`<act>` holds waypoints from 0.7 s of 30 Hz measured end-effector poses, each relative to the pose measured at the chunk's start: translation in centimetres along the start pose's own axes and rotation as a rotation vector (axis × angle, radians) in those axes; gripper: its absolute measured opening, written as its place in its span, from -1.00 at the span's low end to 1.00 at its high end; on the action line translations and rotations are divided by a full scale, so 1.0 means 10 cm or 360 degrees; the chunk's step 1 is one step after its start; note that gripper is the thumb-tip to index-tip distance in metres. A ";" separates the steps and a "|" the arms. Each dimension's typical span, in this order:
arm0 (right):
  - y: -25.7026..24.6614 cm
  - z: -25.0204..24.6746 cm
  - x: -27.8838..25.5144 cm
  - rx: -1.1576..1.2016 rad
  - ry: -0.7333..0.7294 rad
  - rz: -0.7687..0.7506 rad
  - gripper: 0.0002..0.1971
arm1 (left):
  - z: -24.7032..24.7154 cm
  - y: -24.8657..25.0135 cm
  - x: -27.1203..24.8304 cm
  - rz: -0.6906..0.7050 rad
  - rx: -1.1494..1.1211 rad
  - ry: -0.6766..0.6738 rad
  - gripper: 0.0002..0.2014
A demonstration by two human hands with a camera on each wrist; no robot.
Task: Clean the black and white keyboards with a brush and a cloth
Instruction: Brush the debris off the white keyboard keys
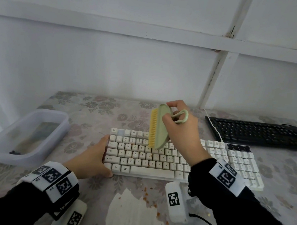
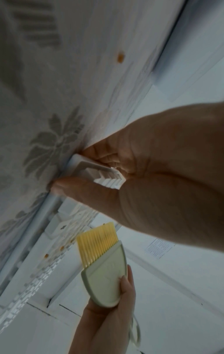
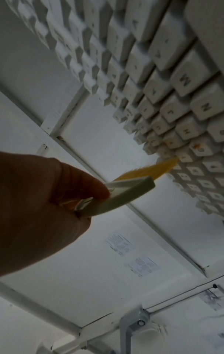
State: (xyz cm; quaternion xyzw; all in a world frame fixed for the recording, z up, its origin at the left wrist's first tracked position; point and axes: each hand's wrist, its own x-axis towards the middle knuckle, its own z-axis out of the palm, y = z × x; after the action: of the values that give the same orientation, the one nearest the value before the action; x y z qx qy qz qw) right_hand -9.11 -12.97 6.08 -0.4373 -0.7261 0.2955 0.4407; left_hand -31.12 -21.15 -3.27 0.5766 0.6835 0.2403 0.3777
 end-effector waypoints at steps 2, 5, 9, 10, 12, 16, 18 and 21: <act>0.01 0.05 0.03 -0.0047 -0.0030 0.0001 -0.83 | 0.00 0.00 0.00 0.0009 -0.0011 0.0003 0.07; 0.08 0.12 -0.03 -0.0146 -0.0126 0.0012 -0.92 | 0.00 -0.01 0.00 0.0025 -0.0007 0.0010 0.06; 0.14 0.14 -0.35 -0.0262 -0.0298 -0.0017 -0.96 | -0.01 -0.03 0.00 0.0043 -0.0006 0.0010 0.06; 0.12 0.13 -0.42 -0.0270 -0.0350 -0.0004 -0.96 | -0.01 -0.03 0.01 0.0051 0.0008 0.0015 0.05; 0.05 0.08 -0.49 -0.0258 -0.0437 0.0046 -0.95 | -0.01 -0.03 0.01 0.0062 0.0027 0.0022 0.05; -0.12 -0.02 -0.34 -0.0213 -0.0401 0.0026 -0.94 | -0.01 -0.03 0.01 0.0061 0.0034 0.0011 0.05; -0.18 -0.02 -0.19 -0.0151 -0.0255 -0.0024 -0.92 | -0.01 -0.04 0.01 0.0083 0.0032 0.0016 0.06; -0.17 0.05 -0.01 -0.0146 -0.0111 -0.0079 -0.88 | -0.01 -0.04 0.00 0.0098 0.0028 0.0029 0.05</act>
State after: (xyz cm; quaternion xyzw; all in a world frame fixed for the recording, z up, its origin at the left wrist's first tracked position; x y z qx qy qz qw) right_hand -10.19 -13.82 7.21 -0.4284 -0.7644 0.2660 0.4018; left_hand -31.49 -21.19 -3.54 0.5985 0.6708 0.2511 0.3589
